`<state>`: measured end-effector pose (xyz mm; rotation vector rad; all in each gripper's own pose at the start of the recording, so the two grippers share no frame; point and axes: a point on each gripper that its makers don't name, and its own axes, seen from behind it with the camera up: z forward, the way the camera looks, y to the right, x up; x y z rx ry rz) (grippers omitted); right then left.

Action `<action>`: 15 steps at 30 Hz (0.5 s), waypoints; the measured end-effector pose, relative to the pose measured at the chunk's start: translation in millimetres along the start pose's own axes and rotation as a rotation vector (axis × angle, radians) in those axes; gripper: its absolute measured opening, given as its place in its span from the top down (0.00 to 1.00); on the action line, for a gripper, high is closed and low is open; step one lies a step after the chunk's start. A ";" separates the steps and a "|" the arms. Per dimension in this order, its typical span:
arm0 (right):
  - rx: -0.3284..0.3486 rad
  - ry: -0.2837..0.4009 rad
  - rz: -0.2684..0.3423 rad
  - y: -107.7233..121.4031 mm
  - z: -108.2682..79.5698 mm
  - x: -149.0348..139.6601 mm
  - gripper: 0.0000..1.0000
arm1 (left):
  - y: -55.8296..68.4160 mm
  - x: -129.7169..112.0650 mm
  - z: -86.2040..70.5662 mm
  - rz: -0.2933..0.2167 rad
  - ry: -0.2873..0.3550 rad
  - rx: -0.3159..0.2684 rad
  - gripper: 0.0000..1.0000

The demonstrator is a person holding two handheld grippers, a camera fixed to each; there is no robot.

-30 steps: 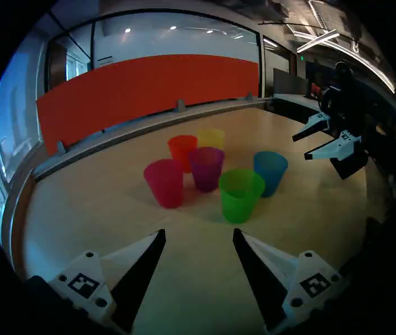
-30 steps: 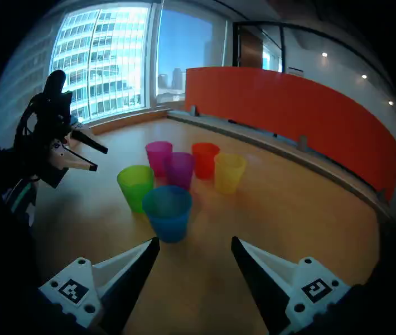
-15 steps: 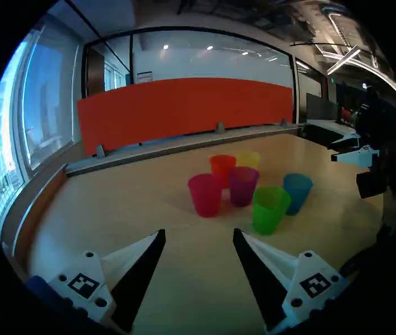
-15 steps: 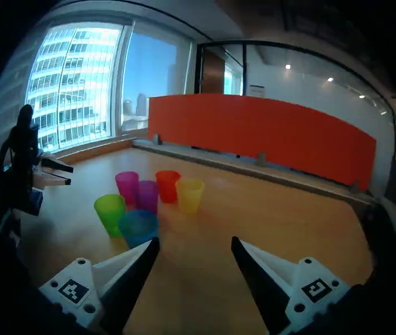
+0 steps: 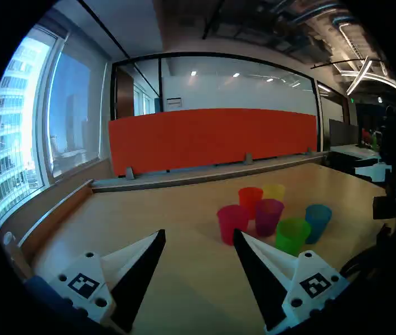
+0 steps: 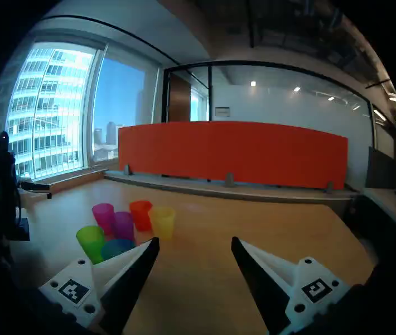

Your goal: Pour water

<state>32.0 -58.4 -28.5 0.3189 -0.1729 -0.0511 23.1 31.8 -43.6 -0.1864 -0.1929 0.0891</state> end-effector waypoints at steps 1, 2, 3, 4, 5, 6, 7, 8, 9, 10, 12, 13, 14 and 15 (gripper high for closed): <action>-0.021 0.012 -0.001 4.0 -0.2 2.3 0.00 | -2.1 2.3 -0.8 -0.009 0.009 0.010 0.11; -0.039 0.022 -0.001 7.6 -0.4 4.3 0.00 | -4.0 4.3 -1.5 -0.018 0.018 0.020 0.11; -0.057 0.033 -0.002 11.0 -0.7 6.4 0.00 | -5.9 6.3 -2.2 -0.026 0.026 0.029 0.11; -0.077 0.048 -0.002 14.1 -1.7 9.6 0.00 | -7.7 8.7 -3.2 -0.033 0.038 0.038 0.11; -0.094 0.061 -0.002 16.9 -2.6 12.5 0.00 | -9.3 10.8 -4.0 -0.040 0.048 0.046 0.11; -0.111 0.074 -0.003 19.7 -3.5 15.4 0.00 | -10.7 12.9 -4.7 -0.045 0.057 0.053 0.11; -0.128 0.087 -0.004 22.3 -4.8 18.4 0.00 | -11.6 15.3 -5.1 -0.048 0.065 0.059 0.11; -0.143 0.098 -0.004 24.7 -5.9 21.1 0.00 | -12.5 17.3 -5.5 -0.050 0.073 0.064 0.11; -0.158 0.109 -0.005 27.1 -7.1 23.8 0.00 | -13.3 19.4 -5.9 -0.051 0.080 0.069 0.10; -0.175 0.119 -0.004 30.0 -8.8 26.4 0.00 | -14.3 21.7 -6.5 -0.052 0.089 0.076 0.11; -0.204 0.136 -0.003 34.9 -11.8 31.0 0.00 | -15.9 25.9 -7.4 -0.053 0.106 0.089 0.11; -0.219 0.145 -0.001 37.2 -13.6 33.5 0.00 | -16.0 28.1 -7.7 -0.055 0.114 0.092 0.11; -0.232 0.152 0.001 39.3 -15.3 35.7 0.00 | -16.1 30.1 -7.9 -0.056 0.122 0.096 0.11; -0.244 0.159 0.003 41.2 -16.8 37.7 0.00 | -16.0 32.1 -8.1 -0.058 0.129 0.099 0.11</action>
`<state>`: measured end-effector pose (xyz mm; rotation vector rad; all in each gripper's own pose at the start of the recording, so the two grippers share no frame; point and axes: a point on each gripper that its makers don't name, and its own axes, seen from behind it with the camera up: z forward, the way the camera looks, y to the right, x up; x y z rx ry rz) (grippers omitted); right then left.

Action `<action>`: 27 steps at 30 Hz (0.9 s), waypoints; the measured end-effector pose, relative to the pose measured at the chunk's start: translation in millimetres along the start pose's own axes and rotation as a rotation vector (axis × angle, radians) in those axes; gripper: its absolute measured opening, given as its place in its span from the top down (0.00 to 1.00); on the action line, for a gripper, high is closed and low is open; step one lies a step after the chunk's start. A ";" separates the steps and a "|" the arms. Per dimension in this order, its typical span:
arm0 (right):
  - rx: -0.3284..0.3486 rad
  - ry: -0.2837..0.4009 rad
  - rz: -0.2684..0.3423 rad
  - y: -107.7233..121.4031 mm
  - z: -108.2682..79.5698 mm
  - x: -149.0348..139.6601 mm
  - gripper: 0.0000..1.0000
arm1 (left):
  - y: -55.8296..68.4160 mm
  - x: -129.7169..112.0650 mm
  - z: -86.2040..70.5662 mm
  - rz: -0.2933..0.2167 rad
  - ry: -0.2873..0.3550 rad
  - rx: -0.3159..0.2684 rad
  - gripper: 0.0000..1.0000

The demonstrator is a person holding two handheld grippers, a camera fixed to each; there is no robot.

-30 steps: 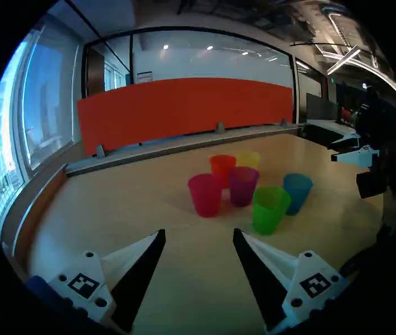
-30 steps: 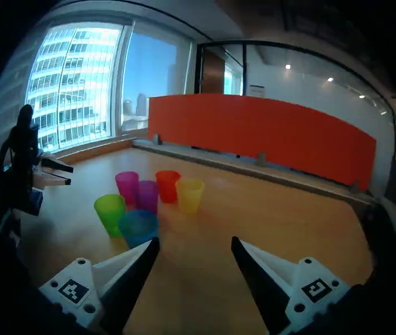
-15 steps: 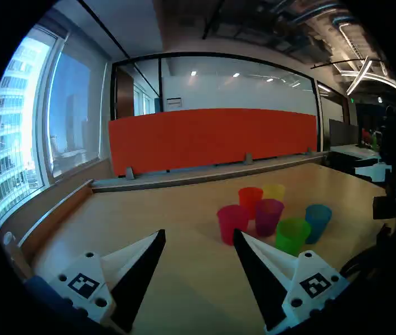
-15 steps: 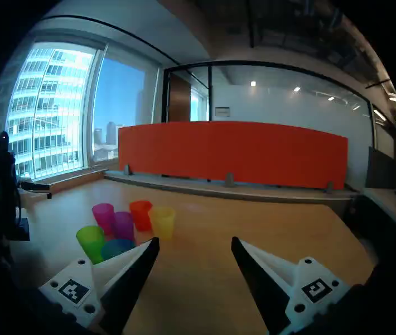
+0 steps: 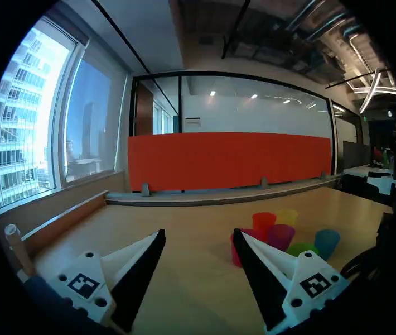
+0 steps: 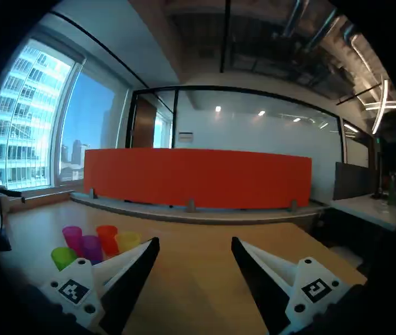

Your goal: Pour water

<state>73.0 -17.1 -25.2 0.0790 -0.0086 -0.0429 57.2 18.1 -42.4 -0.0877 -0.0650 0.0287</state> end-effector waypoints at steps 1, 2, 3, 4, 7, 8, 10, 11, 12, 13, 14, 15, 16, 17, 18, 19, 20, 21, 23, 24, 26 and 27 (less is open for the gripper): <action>-0.009 0.006 0.005 1.5 -0.7 1.1 0.00 | 0.9 2.1 0.3 -0.002 0.007 0.001 0.11; -0.018 0.011 0.009 2.9 -1.3 2.1 0.00 | 1.6 4.0 0.6 -0.003 0.012 0.002 0.11; -0.025 0.016 0.013 4.1 -1.9 2.8 0.00 | 2.5 5.8 0.9 -0.004 0.018 0.003 0.11; -0.029 0.017 0.015 4.7 -2.0 1.7 0.00 | 3.8 7.4 1.7 -0.003 0.024 0.002 0.11; -0.038 0.015 0.021 5.6 -2.5 -1.2 0.00 | 7.1 11.8 4.3 0.004 0.041 0.002 0.11; -0.041 0.013 0.022 5.7 -2.8 -2.0 0.00 | 8.1 13.0 5.2 0.008 0.046 0.003 0.11; -0.042 0.012 0.027 5.2 -3.8 -2.7 0.00 | 10.4 15.2 7.5 0.018 0.056 0.006 0.11; -0.041 0.013 0.030 4.8 -4.3 -2.7 0.00 | 11.5 16.2 8.6 0.023 0.061 0.007 0.11; -0.041 0.013 0.033 4.5 -4.8 -2.7 0.00 | 12.6 17.0 9.7 0.027 0.065 0.007 0.11; -0.043 0.012 0.034 5.1 -4.8 -2.6 0.00 | 13.9 17.4 10.8 0.032 0.069 0.008 0.11; -0.045 0.012 0.036 5.6 -4.9 -2.6 0.00 | 15.1 17.7 11.8 0.035 0.072 0.008 0.11; -0.047 0.011 0.038 6.1 -5.0 -2.5 0.00 | 16.1 18.0 12.8 0.039 0.075 0.009 0.11; -0.050 0.011 0.038 7.0 -5.6 -2.0 0.00 | 16.6 17.8 13.9 0.042 0.078 0.010 0.11; -0.053 0.010 0.038 7.7 -6.1 -1.6 0.00 | 17.0 17.7 14.8 0.044 0.081 0.012 0.11; -0.055 0.010 0.038 8.4 -6.6 -1.2 0.00 | 17.3 17.5 15.8 0.047 0.084 0.014 0.11; -0.056 0.013 0.035 8.4 -7.6 -0.7 0.00 | 16.9 16.7 16.5 0.048 0.087 0.018 0.11; -0.057 0.015 0.032 8.4 -8.4 -0.2 0.00 | 16.6 16.0 17.2 0.049 0.089 0.022 0.11; -0.058 0.017 0.029 8.5 -9.3 0.2 0.00 | 16.3 15.2 17.7 0.051 0.092 0.026 0.11; -0.059 0.017 0.023 8.3 -10.8 1.0 0.00 | 15.5 13.2 18.2 0.053 0.095 0.034 0.11; -0.059 0.018 0.020 8.2 -11.4 1.5 0.00 | 15.2 12.0 18.6 0.054 0.096 0.037 0.11; -0.063 0.026 0.018 8.6 -12.4 4.3 0.00 | 15.3 7.9 19.9 0.056 0.098 0.038 0.11; -0.065 0.029 0.017 8.8 -12.8 5.6 0.00 | 15.1 6.0 20.5 0.057 0.098 0.039 0.11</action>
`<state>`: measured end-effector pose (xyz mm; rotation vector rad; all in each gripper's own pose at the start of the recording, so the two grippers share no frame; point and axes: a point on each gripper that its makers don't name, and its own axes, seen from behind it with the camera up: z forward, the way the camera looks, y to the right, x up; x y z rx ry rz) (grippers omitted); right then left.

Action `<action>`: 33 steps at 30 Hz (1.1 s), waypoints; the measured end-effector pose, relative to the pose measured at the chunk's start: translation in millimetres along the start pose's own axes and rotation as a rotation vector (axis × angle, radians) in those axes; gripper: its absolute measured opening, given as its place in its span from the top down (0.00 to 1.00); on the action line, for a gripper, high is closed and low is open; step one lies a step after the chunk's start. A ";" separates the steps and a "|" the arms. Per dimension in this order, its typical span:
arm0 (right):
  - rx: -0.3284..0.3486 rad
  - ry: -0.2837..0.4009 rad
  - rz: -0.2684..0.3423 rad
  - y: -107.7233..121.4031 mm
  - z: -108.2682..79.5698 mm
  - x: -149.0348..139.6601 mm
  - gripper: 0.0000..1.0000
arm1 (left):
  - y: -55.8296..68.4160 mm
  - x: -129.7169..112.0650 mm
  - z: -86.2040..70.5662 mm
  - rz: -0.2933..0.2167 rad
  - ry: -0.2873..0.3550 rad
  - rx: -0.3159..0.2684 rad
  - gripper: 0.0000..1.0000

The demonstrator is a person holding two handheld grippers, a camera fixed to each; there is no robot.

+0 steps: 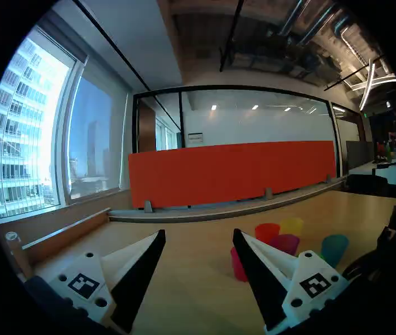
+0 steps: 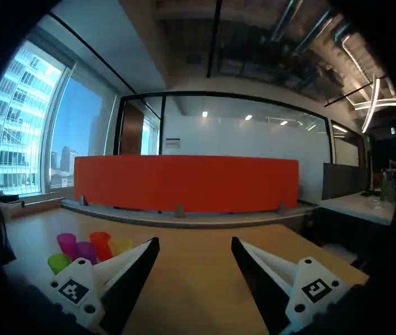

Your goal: Pour water

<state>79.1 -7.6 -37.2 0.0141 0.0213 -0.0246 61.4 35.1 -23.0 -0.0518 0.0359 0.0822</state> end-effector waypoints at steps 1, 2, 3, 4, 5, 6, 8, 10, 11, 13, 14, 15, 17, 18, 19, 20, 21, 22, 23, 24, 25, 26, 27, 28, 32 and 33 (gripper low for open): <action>-0.003 0.002 0.003 0.3 -0.5 0.8 0.00 | -0.5 -2.1 0.6 0.001 -0.002 0.001 0.11; -0.005 0.004 0.005 0.6 -0.9 1.6 0.00 | -1.0 -3.9 1.1 0.003 -0.003 0.003 0.11; -0.007 0.006 0.007 0.8 -1.2 2.2 0.00 | -1.5 -5.7 1.6 0.004 -0.004 0.004 0.11; -0.008 0.006 0.009 1.3 -1.4 2.2 0.00 | -2.1 -7.3 2.3 0.006 -0.004 0.005 0.11; -0.008 0.007 0.011 1.7 -1.5 2.2 0.00 | -2.6 -8.8 2.8 0.008 -0.004 0.006 0.11; -0.009 0.008 0.012 2.1 -1.6 2.2 0.00 | -3.1 -10.3 3.3 0.010 -0.004 0.007 0.11; -0.014 0.005 0.015 4.1 -1.4 2.2 0.00 | -4.0 -13.9 3.4 0.010 -0.002 0.009 0.11; -0.018 0.005 0.015 5.4 -1.2 2.5 0.00 | -4.7 -17.9 3.5 0.008 -0.001 0.009 0.11; -0.021 0.005 0.015 5.8 -1.2 2.7 0.00 | -5.0 -19.9 3.5 0.006 -0.001 0.008 0.11; -0.024 0.006 0.014 5.9 -0.9 3.1 0.00 | -5.3 -25.5 3.8 0.001 -0.003 0.007 0.11; -0.025 0.007 0.014 5.7 -0.7 3.3 0.00 | -5.4 -28.5 4.0 -0.003 -0.005 0.006 0.11; -0.026 0.007 0.013 5.4 -0.5 3.5 0.00 | -5.6 -31.4 4.3 -0.006 -0.007 0.006 0.10; -0.025 0.006 0.012 4.1 0.4 4.2 0.00 | -6.2 -36.3 5.0 -0.010 -0.011 0.007 0.11; -0.025 0.006 0.011 3.6 0.8 4.6 0.00 | -6.4 -38.6 5.2 -0.012 -0.012 0.007 0.11; -0.027 0.006 0.010 3.5 1.5 4.9 0.00 | -6.6 -40.6 5.2 -0.015 -0.011 0.008 0.11; -0.029 0.005 0.010 3.4 2.2 5.2 0.00 | -6.8 -42.4 5.1 -0.018 -0.010 0.008 0.11; -0.031 0.005 0.010 3.2 2.7 5.5 0.00 | -7.0 -44.2 5.1 -0.021 -0.010 0.008 0.11; -0.030 0.005 0.011 2.7 2.9 6.0 0.00 | -7.4 -46.0 5.3 -0.026 -0.011 0.007 0.11; -0.030 0.005 0.012 2.3 3.1 6.4 0.00 | -7.8 -47.6 5.5 -0.030 -0.013 0.005 0.11; -0.030 0.005 0.013 1.9 3.3 6.9 0.00 | -8.3 -49.0 5.6 -0.034 -0.014 0.005 0.11; -0.030 0.005 0.014 1.6 3.6 8.0 0.00 | -9.1 -49.4 5.8 -0.038 -0.014 0.005 0.11; -0.029 0.005 0.015 1.4 3.9 8.9 0.00 | -9.9 -49.7 6.0 -0.042 -0.013 0.005 0.11; -0.029 0.005 0.016 1.2 4.1 9.7 0.00 | -10.6 -50.1 6.1 -0.045 -0.013 0.005 0.11; -0.029 0.007 0.015 1.3 4.2 10.3 0.00 | -11.4 -50.7 6.3 -0.046 -0.012 0.006 0.11; -0.032 0.008 0.010 1.9 3.7 12.0 0.00 | -13.5 -54.4 7.3 -0.046 -0.017 0.007 0.11; -0.032 0.008 0.009 2.1 3.4 12.3 0.00 | -13.8 -55.4 7.7 -0.045 -0.020 0.007 0.11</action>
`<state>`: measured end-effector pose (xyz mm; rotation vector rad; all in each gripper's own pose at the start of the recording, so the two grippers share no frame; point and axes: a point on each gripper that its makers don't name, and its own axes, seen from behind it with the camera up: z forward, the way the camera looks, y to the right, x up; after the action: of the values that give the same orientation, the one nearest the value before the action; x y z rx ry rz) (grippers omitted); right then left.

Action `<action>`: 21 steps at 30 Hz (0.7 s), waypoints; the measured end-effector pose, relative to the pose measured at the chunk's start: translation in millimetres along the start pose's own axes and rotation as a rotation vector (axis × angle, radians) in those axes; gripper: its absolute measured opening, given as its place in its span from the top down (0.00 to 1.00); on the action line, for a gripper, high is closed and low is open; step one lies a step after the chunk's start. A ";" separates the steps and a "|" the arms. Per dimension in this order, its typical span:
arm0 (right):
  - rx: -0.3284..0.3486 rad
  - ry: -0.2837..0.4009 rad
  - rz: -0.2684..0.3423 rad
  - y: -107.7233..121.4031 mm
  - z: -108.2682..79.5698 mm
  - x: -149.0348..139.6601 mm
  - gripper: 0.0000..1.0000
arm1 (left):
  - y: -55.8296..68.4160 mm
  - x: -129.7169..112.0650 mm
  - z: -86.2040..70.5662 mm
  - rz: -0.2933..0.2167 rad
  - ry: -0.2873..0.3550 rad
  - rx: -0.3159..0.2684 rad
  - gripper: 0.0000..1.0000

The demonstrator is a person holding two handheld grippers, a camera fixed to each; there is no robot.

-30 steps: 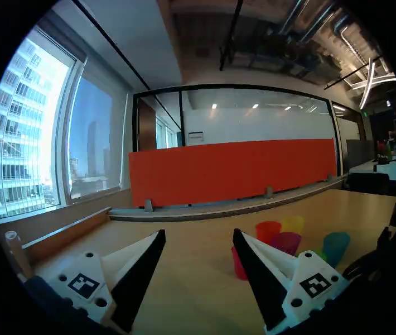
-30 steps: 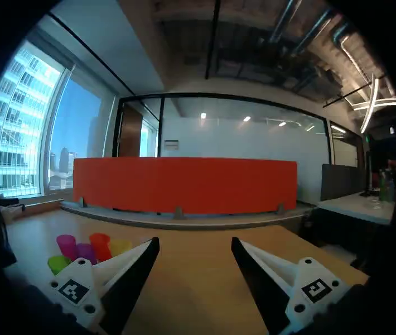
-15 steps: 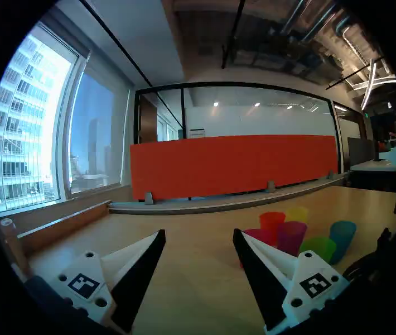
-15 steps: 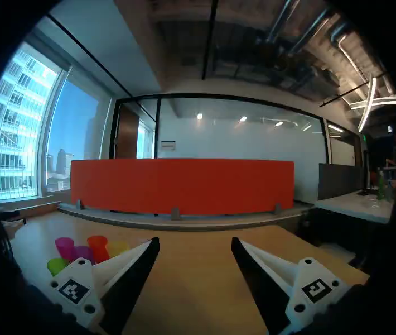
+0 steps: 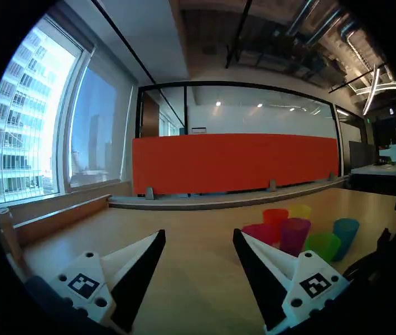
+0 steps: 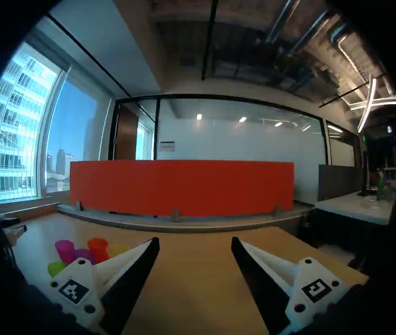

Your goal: Pour water

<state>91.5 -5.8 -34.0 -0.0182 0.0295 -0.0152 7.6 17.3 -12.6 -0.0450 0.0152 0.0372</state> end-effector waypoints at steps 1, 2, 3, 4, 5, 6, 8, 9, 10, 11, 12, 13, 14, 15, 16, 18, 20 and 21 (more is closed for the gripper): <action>-0.001 0.000 -0.002 0.3 -0.4 0.4 0.00 | -0.3 -0.8 0.4 -0.001 -0.002 0.000 0.11; -0.003 0.000 -0.003 0.5 -0.7 0.7 0.00 | -0.5 -1.5 0.7 -0.001 -0.004 -0.001 0.11; -0.004 0.001 -0.004 0.8 -1.0 1.0 0.00 | -0.6 -2.0 1.0 -0.003 -0.006 -0.001 0.11; -0.005 0.002 -0.004 1.0 -1.3 1.0 0.00 | -0.4 -1.9 1.1 -0.006 -0.005 -0.003 0.11; -0.006 0.003 -0.004 1.2 -1.6 1.0 0.00 | -0.1 -1.8 1.1 -0.009 -0.004 -0.004 0.11; -0.007 0.003 -0.004 1.5 -1.9 1.0 0.00 | 0.0 -1.7 1.2 -0.013 -0.003 -0.005 0.11; -0.007 0.001 -0.004 2.4 -2.5 0.5 0.00 | -0.2 -2.6 1.6 -0.018 -0.005 -0.006 0.11; -0.008 0.001 -0.003 2.8 -2.8 0.3 0.00 | -0.4 -3.1 1.8 -0.021 -0.006 -0.007 0.11; -0.009 0.000 -0.003 3.4 -2.9 0.0 0.00 | -0.7 -3.8 2.2 -0.024 -0.007 -0.008 0.11; -0.011 0.000 -0.004 3.9 -3.0 -0.2 0.00 | -0.9 -4.4 2.5 -0.027 -0.007 -0.008 0.11; -0.012 0.000 -0.004 4.4 -3.1 -0.4 0.00 | -1.1 -5.0 2.8 -0.030 -0.008 -0.009 0.11; -0.014 0.000 -0.005 4.9 -2.9 -0.3 0.00 | -0.9 -5.6 3.1 -0.031 -0.010 -0.010 0.11; -0.015 0.000 -0.006 5.3 -2.8 -0.1 0.00 | -0.8 -6.1 3.3 -0.031 -0.012 -0.010 0.11; -0.016 0.000 -0.007 5.7 -2.8 0.0 0.00 | -0.5 -6.6 3.5 -0.032 -0.013 -0.011 0.11; -0.017 0.001 -0.008 5.8 -3.0 0.4 0.00 | 0.0 -6.6 3.6 -0.032 -0.014 -0.014 0.11; -0.019 0.003 -0.010 6.0 -3.4 1.0 0.00 | 0.8 -6.8 3.7 -0.032 -0.014 -0.018 0.11; -0.019 0.003 -0.009 6.2 -3.2 1.0 0.00 | 0.4 -7.0 3.7 -0.033 -0.013 -0.018 0.11; -0.020 0.002 -0.009 6.4 -3.1 1.0 0.00 | 0.2 -7.1 3.7 -0.033 -0.013 -0.018 0.11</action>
<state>92.6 0.5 -37.3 -0.0381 0.0320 -0.0240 0.6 17.5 -8.8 -0.0626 0.0006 0.0046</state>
